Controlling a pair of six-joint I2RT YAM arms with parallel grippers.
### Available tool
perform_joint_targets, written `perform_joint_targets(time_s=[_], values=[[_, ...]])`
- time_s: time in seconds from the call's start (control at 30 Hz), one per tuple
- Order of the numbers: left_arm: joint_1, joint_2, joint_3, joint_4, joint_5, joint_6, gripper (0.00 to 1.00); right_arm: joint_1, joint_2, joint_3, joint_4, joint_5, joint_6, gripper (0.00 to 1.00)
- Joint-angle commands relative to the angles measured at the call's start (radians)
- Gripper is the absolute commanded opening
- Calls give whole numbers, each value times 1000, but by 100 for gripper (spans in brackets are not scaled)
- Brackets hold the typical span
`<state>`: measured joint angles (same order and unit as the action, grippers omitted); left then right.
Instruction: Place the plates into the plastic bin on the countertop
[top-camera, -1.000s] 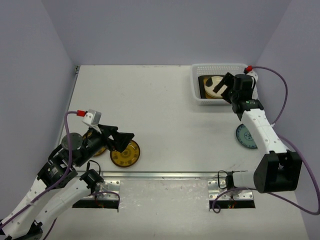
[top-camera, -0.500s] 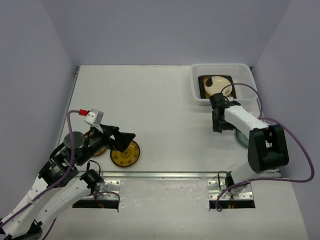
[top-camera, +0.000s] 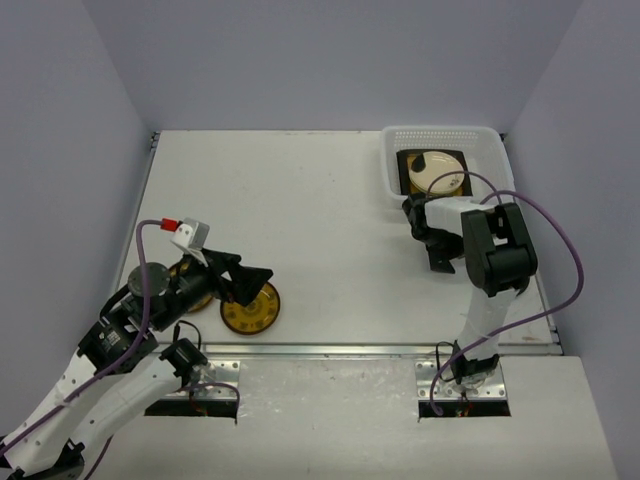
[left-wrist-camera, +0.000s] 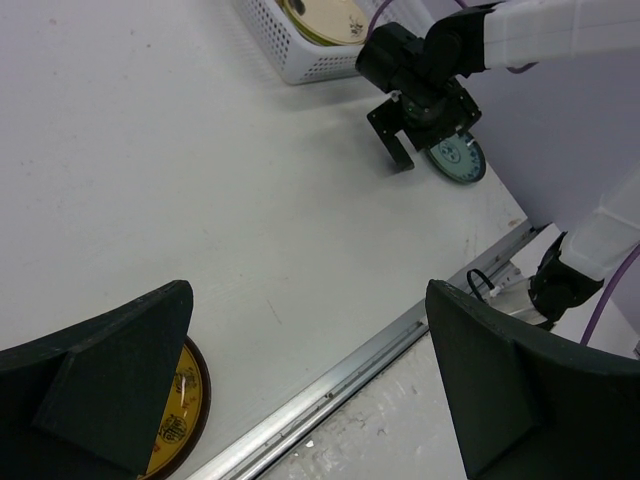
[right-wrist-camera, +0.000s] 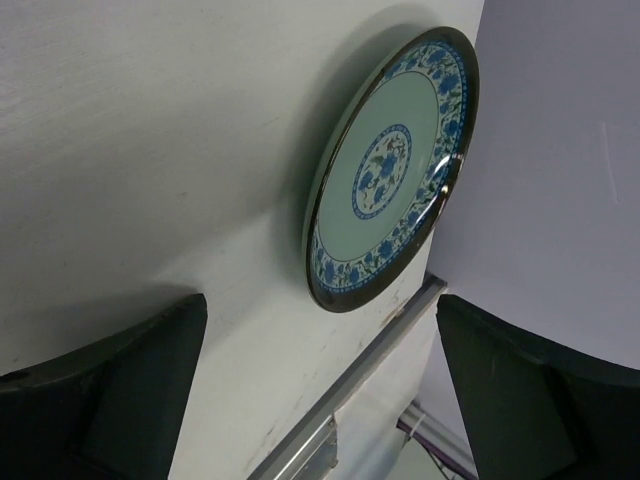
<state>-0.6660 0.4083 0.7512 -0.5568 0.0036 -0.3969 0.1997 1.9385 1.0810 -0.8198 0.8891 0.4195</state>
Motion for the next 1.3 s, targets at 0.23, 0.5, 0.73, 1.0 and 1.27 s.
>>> perform_joint_targets(time_s=[0.23, 0.5, 0.73, 1.0, 1.27], values=[[3, -60, -12, 63, 52, 20, 100, -5, 45, -3, 53, 34, 8, 53], [-1, -67, -10, 66, 68, 24, 100, -15, -7, -70, 143, 69, -57, 62], [-14, -72, -10, 62, 58, 21, 100, -66, -81, -138, 220, 23, -100, 64], [-18, -69, -10, 63, 58, 21, 100, -111, -57, -159, 285, -97, -163, 53], [-23, -87, -9, 61, 50, 20, 100, -117, -22, -170, 321, -133, -183, 18]])
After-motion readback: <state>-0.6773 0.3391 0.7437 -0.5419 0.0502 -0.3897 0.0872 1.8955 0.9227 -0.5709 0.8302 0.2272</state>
